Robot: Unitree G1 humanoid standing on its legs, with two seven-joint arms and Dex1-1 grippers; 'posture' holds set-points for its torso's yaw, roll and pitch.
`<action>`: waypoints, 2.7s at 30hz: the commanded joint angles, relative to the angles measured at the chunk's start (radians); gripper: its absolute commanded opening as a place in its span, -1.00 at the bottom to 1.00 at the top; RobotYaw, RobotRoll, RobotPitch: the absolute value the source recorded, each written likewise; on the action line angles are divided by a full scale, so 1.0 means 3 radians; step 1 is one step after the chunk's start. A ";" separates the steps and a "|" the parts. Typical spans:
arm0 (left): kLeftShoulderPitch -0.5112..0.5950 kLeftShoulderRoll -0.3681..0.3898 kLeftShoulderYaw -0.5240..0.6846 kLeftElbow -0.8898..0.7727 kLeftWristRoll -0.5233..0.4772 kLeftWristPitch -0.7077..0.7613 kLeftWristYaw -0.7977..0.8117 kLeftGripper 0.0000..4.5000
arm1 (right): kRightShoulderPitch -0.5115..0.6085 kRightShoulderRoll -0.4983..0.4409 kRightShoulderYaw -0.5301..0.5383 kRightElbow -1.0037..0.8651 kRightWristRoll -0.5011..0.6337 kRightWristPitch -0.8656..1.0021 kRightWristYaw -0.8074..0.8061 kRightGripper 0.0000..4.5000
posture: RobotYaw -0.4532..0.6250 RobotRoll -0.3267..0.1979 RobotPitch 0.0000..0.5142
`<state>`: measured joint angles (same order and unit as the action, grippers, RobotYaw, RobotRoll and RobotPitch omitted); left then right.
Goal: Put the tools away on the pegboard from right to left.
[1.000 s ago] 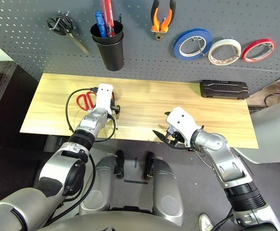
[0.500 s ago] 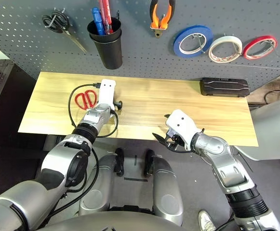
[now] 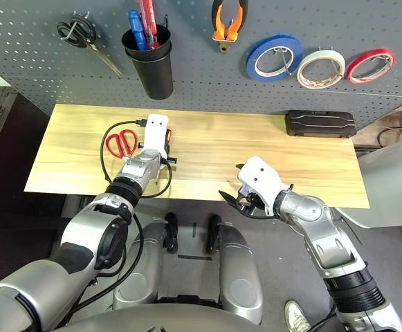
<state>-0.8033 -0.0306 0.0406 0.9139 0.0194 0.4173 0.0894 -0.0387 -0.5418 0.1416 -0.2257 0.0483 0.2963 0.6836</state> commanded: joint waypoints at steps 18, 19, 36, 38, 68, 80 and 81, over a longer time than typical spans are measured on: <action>0.1753 0.0220 0.0219 -0.3946 -0.0286 0.1218 -0.0223 -0.74 | -0.0248 -0.0016 -0.0424 0.0659 0.0596 -0.0804 0.0512 1.00 | 0.24 0.25 0.02; 0.1793 0.0235 0.0248 -0.4065 -0.0312 0.1224 -0.0243 -0.74 | -0.0231 -0.0023 -0.0470 0.0674 0.0655 -0.0858 0.0557 1.00 | 0.24 0.25 0.00; 0.1691 0.0565 0.0927 -0.5185 -0.1226 0.0789 -0.0674 -0.74 | -0.0201 -0.0180 -0.1079 0.0403 0.1661 -0.0835 0.1104 1.00 | 0.21 0.25 -0.18; 0.1611 0.0632 0.0983 -0.5179 -0.1306 0.0797 -0.0684 -0.74 | -0.0230 -0.0212 -0.1111 0.0393 0.1695 -0.0789 0.1110 1.00 | 0.20 0.25 -0.20; -0.0171 0.0628 0.0872 -0.4062 -0.1570 0.0223 -0.0245 -0.74 | -0.0578 -0.0310 -0.1479 0.0209 0.2075 -0.0233 0.0717 1.00 | 0.04 0.25 -0.33; -0.0519 0.0303 0.0720 -0.3291 -0.1387 -0.0457 -0.0165 -0.74 | -0.0621 -0.0227 -0.1476 0.0138 0.2064 -0.0134 0.0510 1.00 | 0.00 0.25 -0.27; -0.0548 0.0279 0.0706 -0.3210 -0.1364 -0.0532 -0.0168 -0.74 | -0.0622 -0.0227 -0.1475 0.0141 0.2064 -0.0129 0.0500 1.00 | 0.00 0.25 -0.27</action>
<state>-0.9475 0.0629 0.2707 -0.0736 -0.4070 0.2934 0.0346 -0.2285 -0.6120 -0.2888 -0.1658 0.6634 0.2498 0.8394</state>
